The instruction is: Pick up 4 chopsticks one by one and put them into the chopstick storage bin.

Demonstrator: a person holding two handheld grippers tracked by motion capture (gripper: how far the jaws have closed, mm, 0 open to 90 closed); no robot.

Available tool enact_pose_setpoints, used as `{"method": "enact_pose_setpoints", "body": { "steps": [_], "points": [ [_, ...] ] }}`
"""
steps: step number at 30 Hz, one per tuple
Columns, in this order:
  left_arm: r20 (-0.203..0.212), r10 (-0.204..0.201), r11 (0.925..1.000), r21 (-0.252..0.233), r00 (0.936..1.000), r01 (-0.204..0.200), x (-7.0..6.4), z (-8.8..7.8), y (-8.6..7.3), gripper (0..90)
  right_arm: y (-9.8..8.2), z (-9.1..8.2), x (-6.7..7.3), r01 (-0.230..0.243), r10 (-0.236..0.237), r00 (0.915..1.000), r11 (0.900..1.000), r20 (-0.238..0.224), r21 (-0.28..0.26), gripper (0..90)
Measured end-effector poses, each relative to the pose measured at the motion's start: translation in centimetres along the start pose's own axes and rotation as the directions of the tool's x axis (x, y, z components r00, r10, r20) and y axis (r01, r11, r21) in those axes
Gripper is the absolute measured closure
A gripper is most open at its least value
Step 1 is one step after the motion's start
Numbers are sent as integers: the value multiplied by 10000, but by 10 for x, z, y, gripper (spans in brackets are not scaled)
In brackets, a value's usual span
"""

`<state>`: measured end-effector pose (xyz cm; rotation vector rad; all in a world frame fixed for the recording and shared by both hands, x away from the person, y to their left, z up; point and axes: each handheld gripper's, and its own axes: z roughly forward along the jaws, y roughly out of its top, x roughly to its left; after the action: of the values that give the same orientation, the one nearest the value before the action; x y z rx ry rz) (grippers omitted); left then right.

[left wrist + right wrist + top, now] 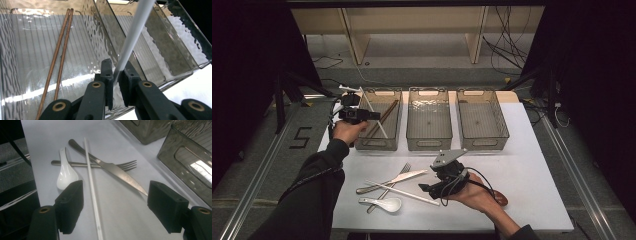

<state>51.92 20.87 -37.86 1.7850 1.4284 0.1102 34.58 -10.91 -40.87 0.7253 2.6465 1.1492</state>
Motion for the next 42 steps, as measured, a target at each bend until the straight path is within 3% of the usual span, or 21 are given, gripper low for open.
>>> {"method": "enact_pose_setpoints", "body": {
  "steps": [5,8,10,16,23,32,42],
  "points": [
    [-235,45,10000,3,9997,-45,-2,2,3,734,0,0,0,-22,22,10000,10000,7,19,302],
    [-176,-82,9999,83,9998,83,-3,2,6,629,0,0,0,-7,7,10000,10000,-12,13,302],
    [-366,8,10000,56,9993,-6,-5,0,6,634,0,0,0,0,0,10000,10000,2,36,302],
    [-193,-146,9999,75,9997,147,-3,-5,3,537,0,0,1,7,-7,10000,10000,-12,11,302],
    [397,258,9990,-384,9989,-243,-14,-28,-5,414,0,1,1,-20,20,10000,10000,-16,33,302],
    [1121,852,9898,-1230,9900,-713,-30,-61,-27,277,0,3,2,74,-74,10000,9999,-16,145,302],
    [1334,1549,9756,-1770,9789,-1303,-41,-79,-43,222,-1,8,3,55,-54,10000,9995,-43,325,302]
  ]
}}
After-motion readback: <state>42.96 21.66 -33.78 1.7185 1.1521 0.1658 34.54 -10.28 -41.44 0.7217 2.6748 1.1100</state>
